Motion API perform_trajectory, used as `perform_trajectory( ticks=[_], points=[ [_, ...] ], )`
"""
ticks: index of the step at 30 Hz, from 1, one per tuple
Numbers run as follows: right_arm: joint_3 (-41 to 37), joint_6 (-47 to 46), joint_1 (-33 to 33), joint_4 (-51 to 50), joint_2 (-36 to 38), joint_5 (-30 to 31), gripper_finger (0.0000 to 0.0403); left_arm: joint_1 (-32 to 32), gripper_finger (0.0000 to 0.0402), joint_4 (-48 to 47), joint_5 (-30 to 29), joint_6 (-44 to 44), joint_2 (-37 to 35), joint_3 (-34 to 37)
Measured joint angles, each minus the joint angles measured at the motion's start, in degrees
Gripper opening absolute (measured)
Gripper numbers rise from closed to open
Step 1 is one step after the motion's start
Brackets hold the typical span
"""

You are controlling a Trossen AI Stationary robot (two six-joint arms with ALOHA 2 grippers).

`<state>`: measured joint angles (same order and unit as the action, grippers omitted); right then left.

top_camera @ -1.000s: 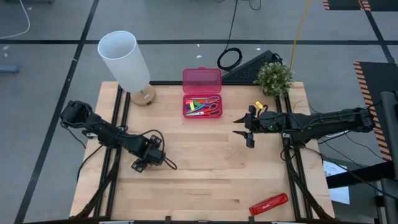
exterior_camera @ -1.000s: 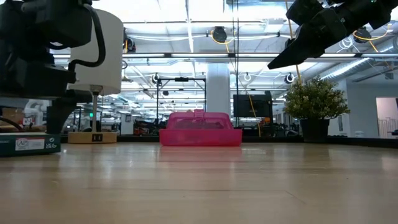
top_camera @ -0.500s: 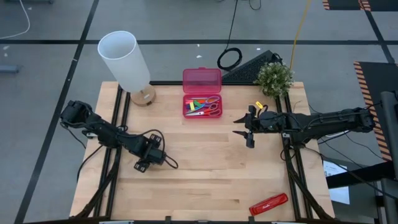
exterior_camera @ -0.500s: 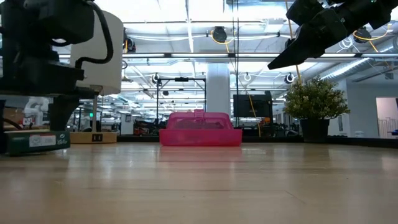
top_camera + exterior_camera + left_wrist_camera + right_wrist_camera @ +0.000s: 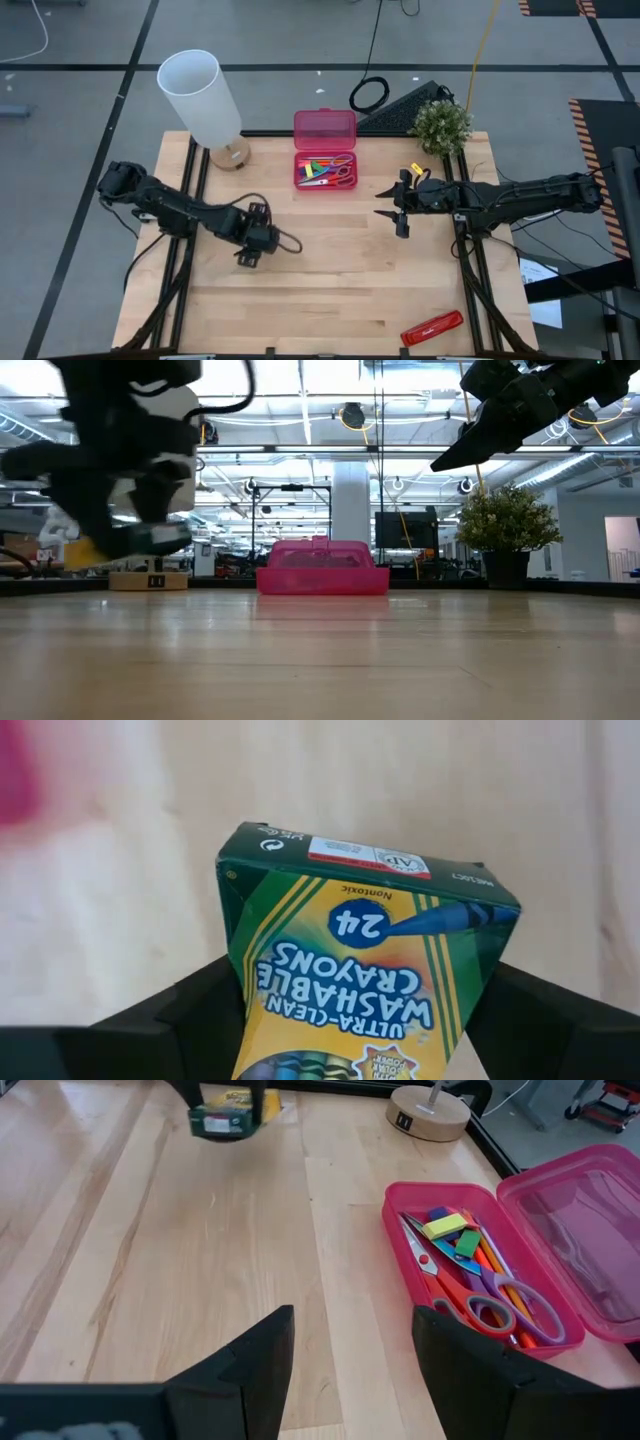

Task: Pack school essentials
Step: Put the crayon box into the red supply box

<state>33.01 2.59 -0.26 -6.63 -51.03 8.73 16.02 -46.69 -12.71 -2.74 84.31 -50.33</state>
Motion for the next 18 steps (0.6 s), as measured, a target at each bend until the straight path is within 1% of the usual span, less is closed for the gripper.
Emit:
perform_trajectory(
  ticks=[3, 8, 13, 18],
  points=[
    [0.0, 0.0, 0.0, 0.0, 0.0, 0.0, 0.0196, -3.3, 0.0316, 0.2, -2.4, 0.3, 0.0, -2.4],
    [0.0, 0.0, 0.0, -0.1, 0.0, 0.0, 0.0196, -9.7, 0.0313, 2.0, -3.9, 6.9, 0.0, -6.4],
    [0.0, 0.2, 0.0, -0.1, 0.0, 0.0, 0.0196, -16.8, 0.0312, 8.8, -3.6, 14.4, 0.0, -9.9],
    [0.0, 0.6, 0.0, -0.1, 0.0, 0.0, 0.0196, -23.4, 0.0312, 17.1, -2.4, 21.4, 0.0, -11.9]
  ],
)
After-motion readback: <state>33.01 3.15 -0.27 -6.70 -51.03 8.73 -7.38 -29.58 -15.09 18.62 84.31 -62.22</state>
